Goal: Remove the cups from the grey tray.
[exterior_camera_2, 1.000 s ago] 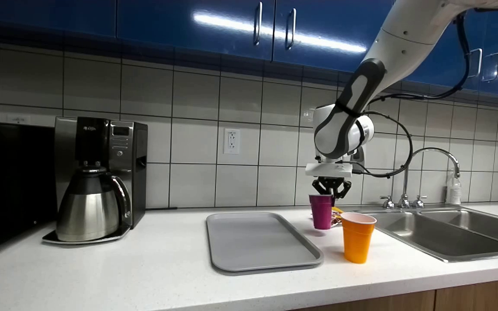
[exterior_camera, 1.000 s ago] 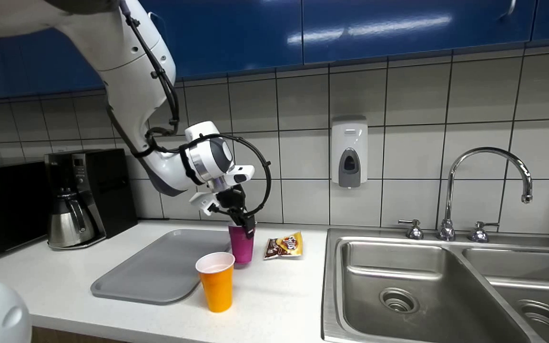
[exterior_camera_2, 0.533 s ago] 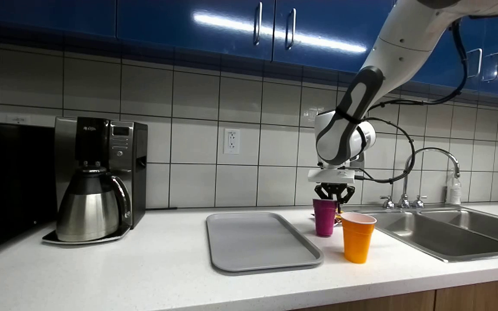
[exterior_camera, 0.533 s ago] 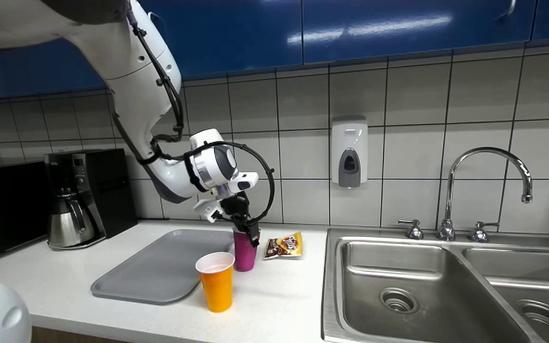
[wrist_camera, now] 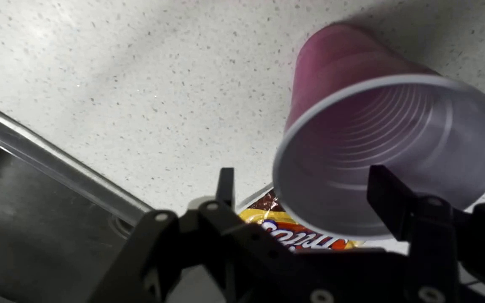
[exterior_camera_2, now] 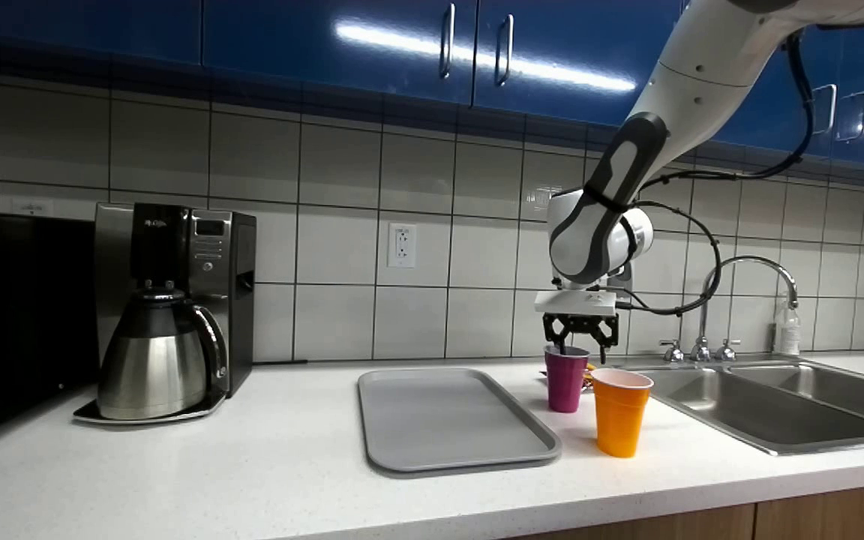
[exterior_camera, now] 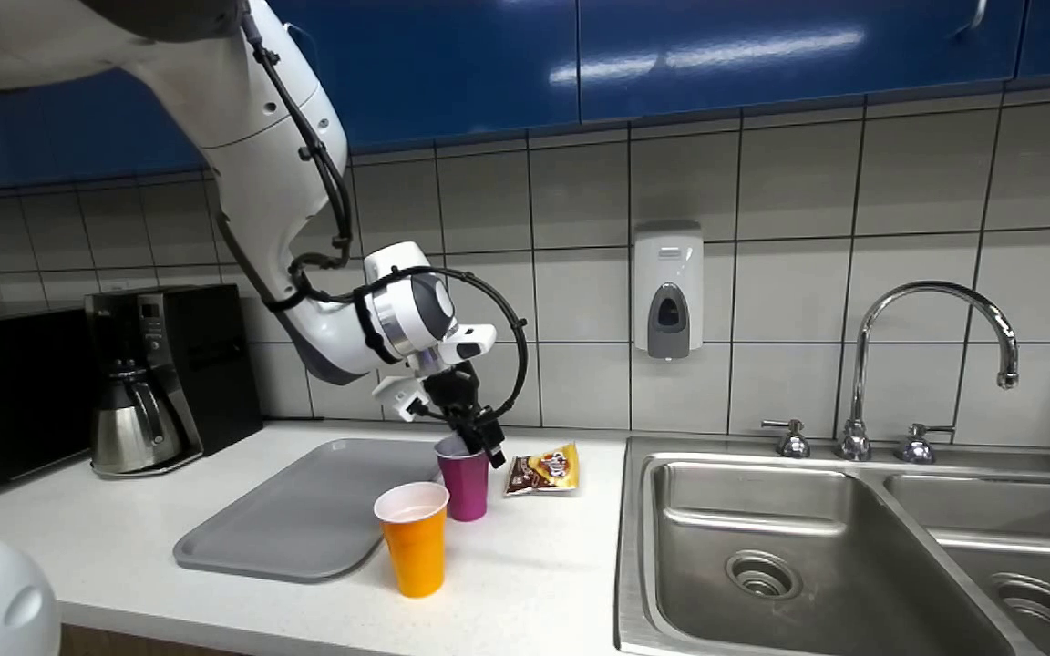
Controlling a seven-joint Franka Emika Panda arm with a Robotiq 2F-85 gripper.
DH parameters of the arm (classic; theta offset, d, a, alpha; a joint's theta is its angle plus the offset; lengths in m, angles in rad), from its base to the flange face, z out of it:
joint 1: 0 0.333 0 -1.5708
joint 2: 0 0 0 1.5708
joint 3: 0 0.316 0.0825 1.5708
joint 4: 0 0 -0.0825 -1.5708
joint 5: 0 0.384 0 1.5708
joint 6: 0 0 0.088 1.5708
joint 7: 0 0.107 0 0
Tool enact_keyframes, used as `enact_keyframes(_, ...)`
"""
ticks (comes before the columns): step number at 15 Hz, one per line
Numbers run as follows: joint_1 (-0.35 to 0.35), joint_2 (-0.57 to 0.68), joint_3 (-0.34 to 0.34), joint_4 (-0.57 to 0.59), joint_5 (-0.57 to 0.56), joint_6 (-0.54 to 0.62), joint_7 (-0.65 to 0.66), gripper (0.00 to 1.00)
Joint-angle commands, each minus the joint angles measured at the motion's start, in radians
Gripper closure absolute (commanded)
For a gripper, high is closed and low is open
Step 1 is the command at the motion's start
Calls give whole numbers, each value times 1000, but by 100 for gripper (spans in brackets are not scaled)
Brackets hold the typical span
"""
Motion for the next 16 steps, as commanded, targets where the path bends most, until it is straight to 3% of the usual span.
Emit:
enact_keyframes(1, 8, -65, -4, -34, -41, -3, 38, 0)
enact_keyframes(8, -3, -196, 25, -110, -86, -16, 31, 0)
enact_keyframes(16, -40, -382, 130, -245, -82, -32, 4, 0)
